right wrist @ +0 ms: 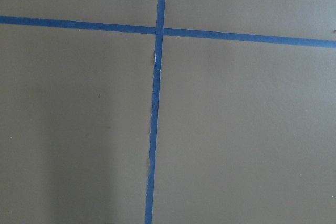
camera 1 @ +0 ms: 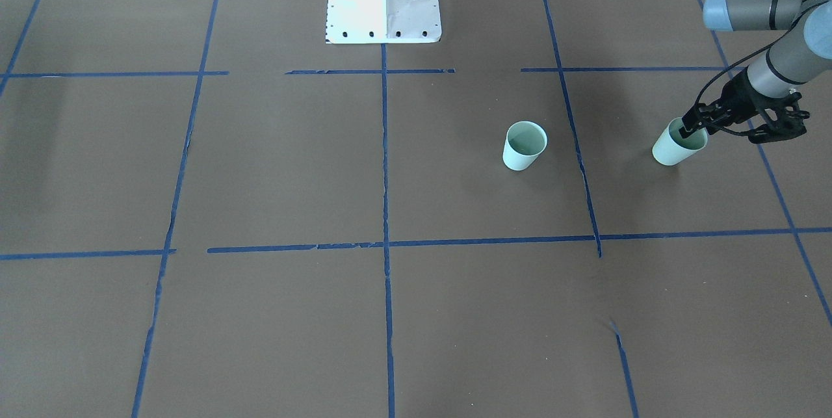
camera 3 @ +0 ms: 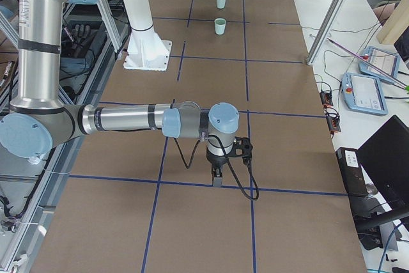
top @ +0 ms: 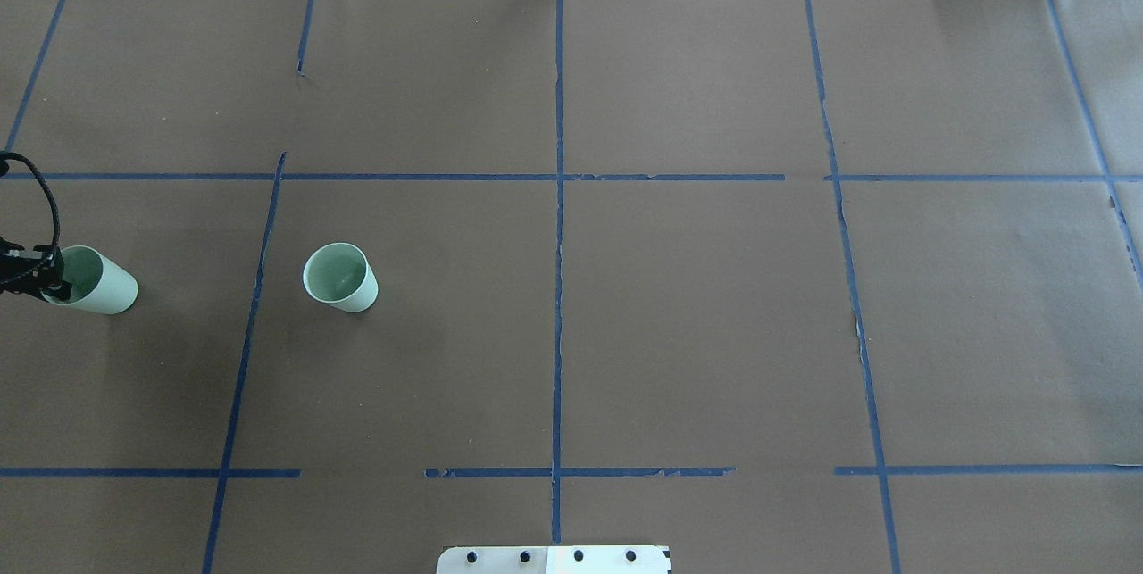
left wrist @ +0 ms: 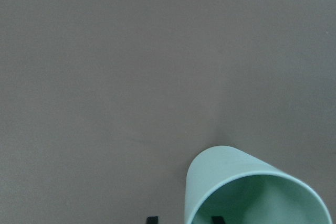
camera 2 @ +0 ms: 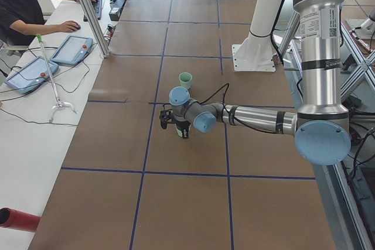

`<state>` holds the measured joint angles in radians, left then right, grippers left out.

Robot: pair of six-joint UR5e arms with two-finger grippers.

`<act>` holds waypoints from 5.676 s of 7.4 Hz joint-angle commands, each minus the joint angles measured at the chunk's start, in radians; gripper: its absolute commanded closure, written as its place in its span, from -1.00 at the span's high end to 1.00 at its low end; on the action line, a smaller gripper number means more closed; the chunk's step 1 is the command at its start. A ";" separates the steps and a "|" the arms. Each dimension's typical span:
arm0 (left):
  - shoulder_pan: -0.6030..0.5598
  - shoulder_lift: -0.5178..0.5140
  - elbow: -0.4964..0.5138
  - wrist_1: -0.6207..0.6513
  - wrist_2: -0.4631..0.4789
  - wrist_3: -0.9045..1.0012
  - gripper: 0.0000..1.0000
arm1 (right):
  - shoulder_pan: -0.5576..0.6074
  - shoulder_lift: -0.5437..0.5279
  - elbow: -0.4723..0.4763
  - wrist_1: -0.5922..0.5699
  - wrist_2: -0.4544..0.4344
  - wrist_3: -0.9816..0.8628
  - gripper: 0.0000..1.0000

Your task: Stack cups

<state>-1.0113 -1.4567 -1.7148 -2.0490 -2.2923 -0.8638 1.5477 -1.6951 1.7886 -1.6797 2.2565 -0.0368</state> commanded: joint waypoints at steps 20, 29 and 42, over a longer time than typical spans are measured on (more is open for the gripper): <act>0.221 -0.303 -0.223 0.119 0.030 -0.781 -0.23 | 0.000 0.000 0.000 0.000 0.000 0.000 1.00; -0.203 0.057 -0.227 0.122 0.011 0.208 0.05 | 0.000 0.000 0.000 0.000 -0.002 0.000 1.00; -0.641 -0.005 -0.019 0.586 -0.078 0.905 1.00 | 0.000 0.000 0.000 0.000 -0.002 0.000 1.00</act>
<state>-1.6516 -1.4630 -1.7334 -1.4634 -2.3477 0.0444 1.5476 -1.6950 1.7886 -1.6797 2.2560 -0.0368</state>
